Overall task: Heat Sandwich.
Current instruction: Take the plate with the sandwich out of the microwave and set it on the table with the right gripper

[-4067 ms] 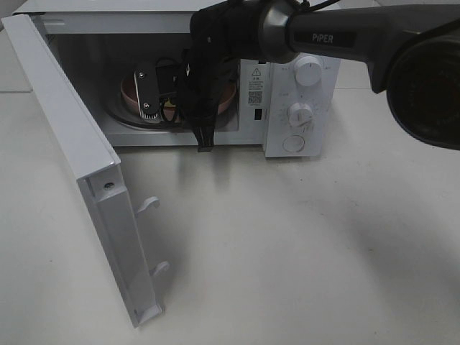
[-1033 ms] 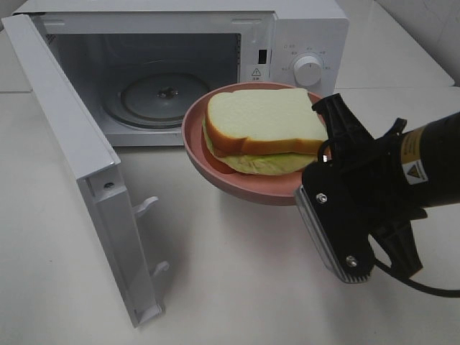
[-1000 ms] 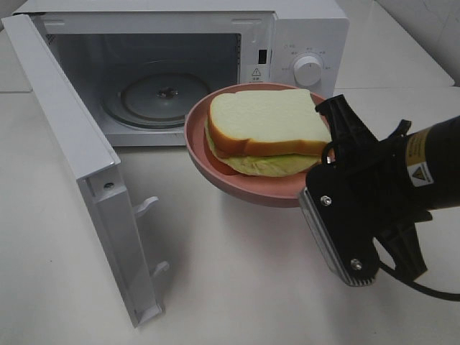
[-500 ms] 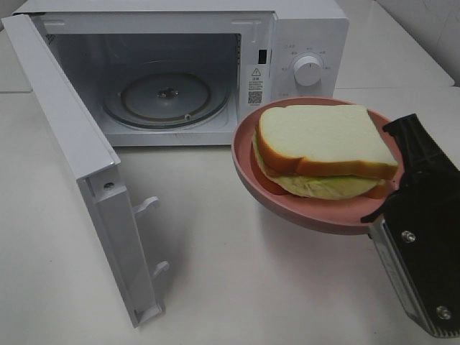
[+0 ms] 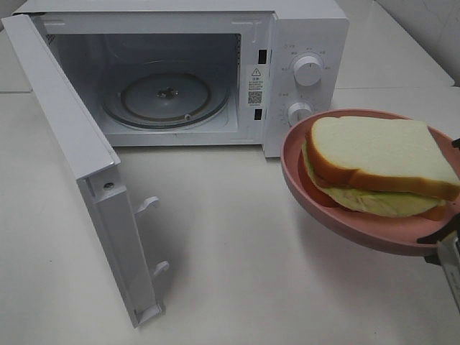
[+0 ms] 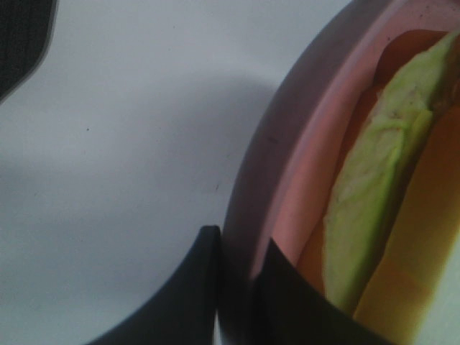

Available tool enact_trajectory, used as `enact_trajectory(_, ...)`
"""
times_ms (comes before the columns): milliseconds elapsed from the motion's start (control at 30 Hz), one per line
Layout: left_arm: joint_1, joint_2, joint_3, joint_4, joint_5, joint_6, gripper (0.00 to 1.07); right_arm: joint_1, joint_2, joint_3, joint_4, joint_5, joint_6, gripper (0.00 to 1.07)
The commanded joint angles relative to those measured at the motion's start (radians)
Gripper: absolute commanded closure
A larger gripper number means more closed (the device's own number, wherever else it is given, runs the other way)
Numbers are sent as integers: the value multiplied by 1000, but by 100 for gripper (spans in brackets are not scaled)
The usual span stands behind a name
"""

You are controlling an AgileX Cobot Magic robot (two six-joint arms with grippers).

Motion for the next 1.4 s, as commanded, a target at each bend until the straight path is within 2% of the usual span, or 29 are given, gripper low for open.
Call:
enact_trajectory(33,0,-10,0,-7,-10,-1,7,-6,-31,2,-59,37,76,106)
enact_trajectory(133,0,-10,0,-7,-10,-1,7,-6,-31,2,-125,79,192,105)
enact_trajectory(433,0,-10,0,-7,-10,-1,7,-6,-31,2,-209,120,409,105)
enact_trajectory(767,0,-10,0,-7,-10,-1,7,-6,-31,1,-249,194,571,105)
enact_trajectory(967,0,-10,0,-7,-10,-1,7,-6,-30,0,-330,229,732,104)
enact_trajectory(1400,0,-10,0,-7,-10,-1,7,-6,149,-10,-475,255,1023,104)
